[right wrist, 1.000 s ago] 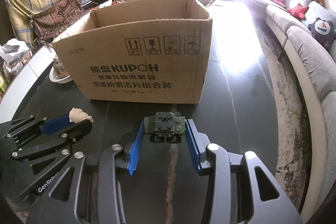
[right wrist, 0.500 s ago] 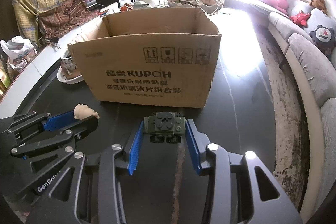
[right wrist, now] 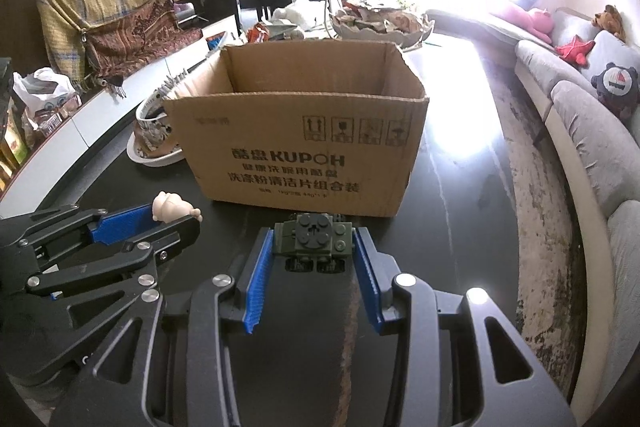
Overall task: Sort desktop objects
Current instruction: 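Carry the figurine in the left tool while the right tool carries the tank to the box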
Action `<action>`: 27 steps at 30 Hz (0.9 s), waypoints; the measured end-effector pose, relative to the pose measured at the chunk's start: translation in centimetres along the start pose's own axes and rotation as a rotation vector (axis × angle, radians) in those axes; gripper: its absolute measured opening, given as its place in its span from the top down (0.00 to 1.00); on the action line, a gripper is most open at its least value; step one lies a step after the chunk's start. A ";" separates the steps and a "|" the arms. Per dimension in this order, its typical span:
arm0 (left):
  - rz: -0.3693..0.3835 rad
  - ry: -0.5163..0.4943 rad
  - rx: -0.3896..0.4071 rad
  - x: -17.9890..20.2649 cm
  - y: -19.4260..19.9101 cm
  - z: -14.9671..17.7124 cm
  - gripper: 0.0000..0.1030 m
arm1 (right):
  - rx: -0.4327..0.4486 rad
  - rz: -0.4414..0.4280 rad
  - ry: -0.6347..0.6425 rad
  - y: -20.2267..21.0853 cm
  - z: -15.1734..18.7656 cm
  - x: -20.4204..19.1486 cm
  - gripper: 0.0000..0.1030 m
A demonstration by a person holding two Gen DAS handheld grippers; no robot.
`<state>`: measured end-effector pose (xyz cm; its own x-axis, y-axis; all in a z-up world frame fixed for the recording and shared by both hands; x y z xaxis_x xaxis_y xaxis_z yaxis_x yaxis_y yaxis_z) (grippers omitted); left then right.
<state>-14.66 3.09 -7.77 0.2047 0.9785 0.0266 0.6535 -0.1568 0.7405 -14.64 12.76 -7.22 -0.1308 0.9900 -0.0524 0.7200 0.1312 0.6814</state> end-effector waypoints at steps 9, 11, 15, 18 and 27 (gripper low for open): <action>0.003 -0.004 0.066 0.3 2.6 -1.7 0.74 | 0.066 0.003 0.005 2.7 -1.4 -0.4 0.64; 0.010 0.001 0.071 0.4 3.1 -2.1 0.74 | 0.084 0.003 0.002 3.4 -1.9 -0.3 0.64; 0.000 -0.008 0.090 0.5 3.6 -2.9 0.75 | 0.112 0.003 -0.001 4.1 -2.8 -0.4 0.64; -0.013 -0.026 0.106 0.6 3.9 -3.6 0.75 | 0.124 0.007 0.002 4.3 -3.5 -0.3 0.64; -0.018 -0.038 0.127 0.6 4.0 -5.8 0.75 | 0.149 0.021 0.008 4.3 -5.6 0.0 0.64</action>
Point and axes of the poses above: each gripper's, at about its wrist camera, not at the fingertips, and y roughly against the way its jaws point, x to its right, z to its underside, the point moved 9 cm from there along -y, roughly the way its jaws point, and after that the axes turned 3 degrees about x, right-handed, at the moved point
